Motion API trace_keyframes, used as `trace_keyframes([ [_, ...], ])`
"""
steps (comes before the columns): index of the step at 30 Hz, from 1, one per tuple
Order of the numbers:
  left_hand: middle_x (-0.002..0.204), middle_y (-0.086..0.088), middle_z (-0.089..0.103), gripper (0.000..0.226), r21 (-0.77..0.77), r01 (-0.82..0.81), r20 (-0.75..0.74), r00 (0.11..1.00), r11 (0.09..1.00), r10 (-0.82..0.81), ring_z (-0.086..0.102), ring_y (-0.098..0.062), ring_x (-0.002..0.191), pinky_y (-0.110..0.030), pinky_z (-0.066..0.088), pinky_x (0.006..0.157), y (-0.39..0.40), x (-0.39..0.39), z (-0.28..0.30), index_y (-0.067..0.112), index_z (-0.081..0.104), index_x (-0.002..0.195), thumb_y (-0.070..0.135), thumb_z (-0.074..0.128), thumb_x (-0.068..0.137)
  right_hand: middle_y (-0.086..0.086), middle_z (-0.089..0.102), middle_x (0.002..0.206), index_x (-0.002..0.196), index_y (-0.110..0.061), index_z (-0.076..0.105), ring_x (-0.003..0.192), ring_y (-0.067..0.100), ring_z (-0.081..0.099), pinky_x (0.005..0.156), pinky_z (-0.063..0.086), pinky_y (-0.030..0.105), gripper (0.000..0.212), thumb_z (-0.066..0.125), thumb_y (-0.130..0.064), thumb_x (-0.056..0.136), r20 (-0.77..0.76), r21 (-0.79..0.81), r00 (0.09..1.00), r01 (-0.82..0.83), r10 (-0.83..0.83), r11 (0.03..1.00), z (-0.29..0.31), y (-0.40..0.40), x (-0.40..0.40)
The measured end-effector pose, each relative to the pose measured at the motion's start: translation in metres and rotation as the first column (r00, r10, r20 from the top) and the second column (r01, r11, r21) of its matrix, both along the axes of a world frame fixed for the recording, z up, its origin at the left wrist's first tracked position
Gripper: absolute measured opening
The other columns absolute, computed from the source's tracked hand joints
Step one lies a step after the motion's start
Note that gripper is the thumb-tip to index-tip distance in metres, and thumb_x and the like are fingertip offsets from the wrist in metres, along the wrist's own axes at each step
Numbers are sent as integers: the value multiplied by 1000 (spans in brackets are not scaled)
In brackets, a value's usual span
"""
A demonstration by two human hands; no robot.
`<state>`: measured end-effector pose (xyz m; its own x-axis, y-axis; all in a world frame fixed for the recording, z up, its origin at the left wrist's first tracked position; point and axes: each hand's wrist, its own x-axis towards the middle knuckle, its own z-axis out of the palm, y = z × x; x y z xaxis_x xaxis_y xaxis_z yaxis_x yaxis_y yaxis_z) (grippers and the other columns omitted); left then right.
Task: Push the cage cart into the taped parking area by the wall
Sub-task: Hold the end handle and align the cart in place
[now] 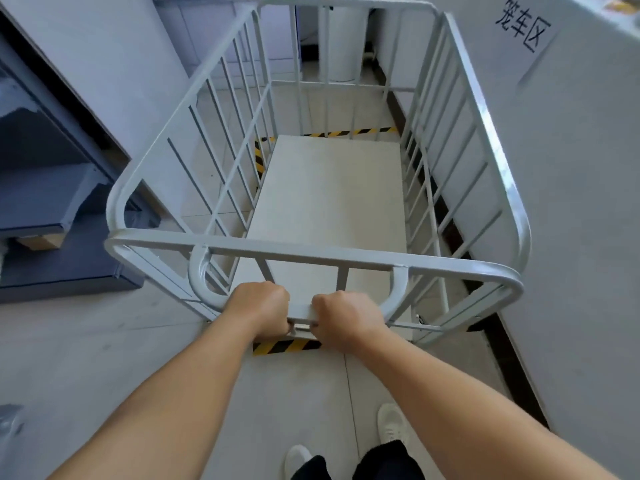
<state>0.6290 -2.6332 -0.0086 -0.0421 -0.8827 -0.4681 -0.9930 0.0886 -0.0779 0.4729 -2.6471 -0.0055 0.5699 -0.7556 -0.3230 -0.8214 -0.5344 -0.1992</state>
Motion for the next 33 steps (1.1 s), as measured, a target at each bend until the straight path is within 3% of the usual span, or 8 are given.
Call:
trace_keyframes([
  [4, 84, 1, 63, 14, 0, -2, 10, 1000, 1000, 2, 58, -21, 75, -30, 41, 61, 0, -2, -1, 21, 58, 82, 35, 57, 80, 7, 65, 84, 81, -19, 44, 63, 28, 47, 60, 38, 29, 10, 48, -26, 88, 8, 1, 1000, 5, -5, 1000, -1, 0, -2],
  [9, 84, 0, 63, 14, -15, 7, 3, 1000, 1000, -7, 57, -22, 73, -30, 42, 61, -4, -17, -1, 21, 57, 81, 34, 55, 80, 0, 49, 69, 81, -17, 47, 64, 27, 49, 59, 37, 28, 14, 48, -28, 89, 6, -8, 1000, -7, 7, 1000, -2, -5, -18],
  [12, 86, 0, 61, 14, -24, 8, -1, 1000, 1000, -8, 55, -23, 73, -30, 40, 62, -8, -35, 1, 21, 54, 82, 34, 55, 82, 2, 52, 74, 88, -16, 56, 65, 27, 49, 60, 37, 28, 16, 50, -30, 89, -9, -14, 1000, -22, 22, 1000, 0, -13, -34],
  [22, 84, 0, 57, 15, -15, -14, -21, 1000, 1000, 14, 54, -22, 74, -30, 42, 64, -26, -87, 2, 21, 51, 84, 36, 54, 84, 0, 54, 72, 93, -16, 60, 63, 24, 53, 57, 41, 28, 17, 52, -30, 89, -11, -22, 998, -60, 60, 998, -6, -39, -87],
  [33, 83, -1, 56, 18, 5, -7, -65, 998, 1000, 7, 55, -24, 77, -30, 43, 64, -62, -159, 0, 19, 52, 84, 37, 54, 86, -7, 44, 62, 86, -21, 56, 64, 22, 55, 58, 43, 27, 13, 51, -33, 86, -39, 1, 996, -75, 75, 997, -2, -80, -163],
])
